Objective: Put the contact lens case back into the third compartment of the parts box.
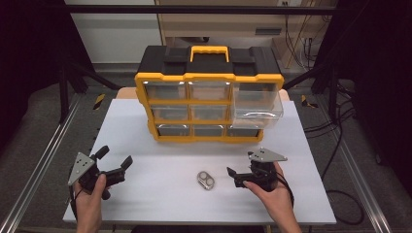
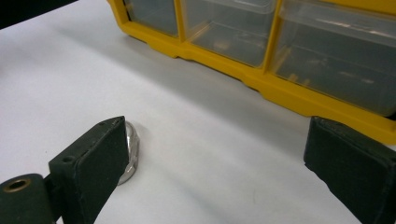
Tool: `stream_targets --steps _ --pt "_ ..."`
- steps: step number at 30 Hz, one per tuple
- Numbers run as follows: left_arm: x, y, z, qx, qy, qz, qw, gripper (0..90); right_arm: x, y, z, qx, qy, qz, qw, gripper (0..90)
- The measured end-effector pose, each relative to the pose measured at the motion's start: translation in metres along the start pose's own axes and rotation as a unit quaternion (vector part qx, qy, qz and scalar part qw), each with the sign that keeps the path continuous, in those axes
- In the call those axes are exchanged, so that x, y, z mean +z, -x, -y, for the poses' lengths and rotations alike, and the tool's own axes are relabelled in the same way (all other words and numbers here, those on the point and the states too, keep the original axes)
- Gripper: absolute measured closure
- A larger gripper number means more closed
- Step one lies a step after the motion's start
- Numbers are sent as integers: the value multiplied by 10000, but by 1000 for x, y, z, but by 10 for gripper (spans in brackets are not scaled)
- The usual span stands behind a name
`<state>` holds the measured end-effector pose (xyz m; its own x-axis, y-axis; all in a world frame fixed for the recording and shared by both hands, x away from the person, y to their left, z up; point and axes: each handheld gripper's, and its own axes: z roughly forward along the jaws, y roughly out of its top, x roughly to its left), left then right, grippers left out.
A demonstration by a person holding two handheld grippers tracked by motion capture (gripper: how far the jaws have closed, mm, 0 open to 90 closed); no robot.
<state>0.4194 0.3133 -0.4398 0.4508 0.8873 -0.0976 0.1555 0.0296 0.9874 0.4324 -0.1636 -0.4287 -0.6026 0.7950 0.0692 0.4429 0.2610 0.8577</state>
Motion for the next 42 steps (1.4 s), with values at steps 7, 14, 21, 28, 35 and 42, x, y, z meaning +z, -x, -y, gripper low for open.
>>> stream_targets --steps 7,14,21,28,35,42 --pt "-1 -3 0 -16 11 -65 10000 12 10 -14 -2 -60 -76 11 10000 82" --pt "1 1 -2 37 10 -33 10000 12 11 -17 -4 -86 -198 -147 9997 89" --pt "1 4 -1 59 -36 26 10000 12 21 -22 -7 -53 -486 -277 9984 90" --pt "-2 2 3 -50 -30 -6 10000 12 41 -36 -14 -79 -751 -413 9963 90" --pt "-2 4 3 -18 -45 13 10000 12 53 -45 -14 -35 -1000 -423 9941 91" --pt "-1 6 3 30 -89 32 10000 12 63 -47 -17 28 -1159 -518 9919 102"
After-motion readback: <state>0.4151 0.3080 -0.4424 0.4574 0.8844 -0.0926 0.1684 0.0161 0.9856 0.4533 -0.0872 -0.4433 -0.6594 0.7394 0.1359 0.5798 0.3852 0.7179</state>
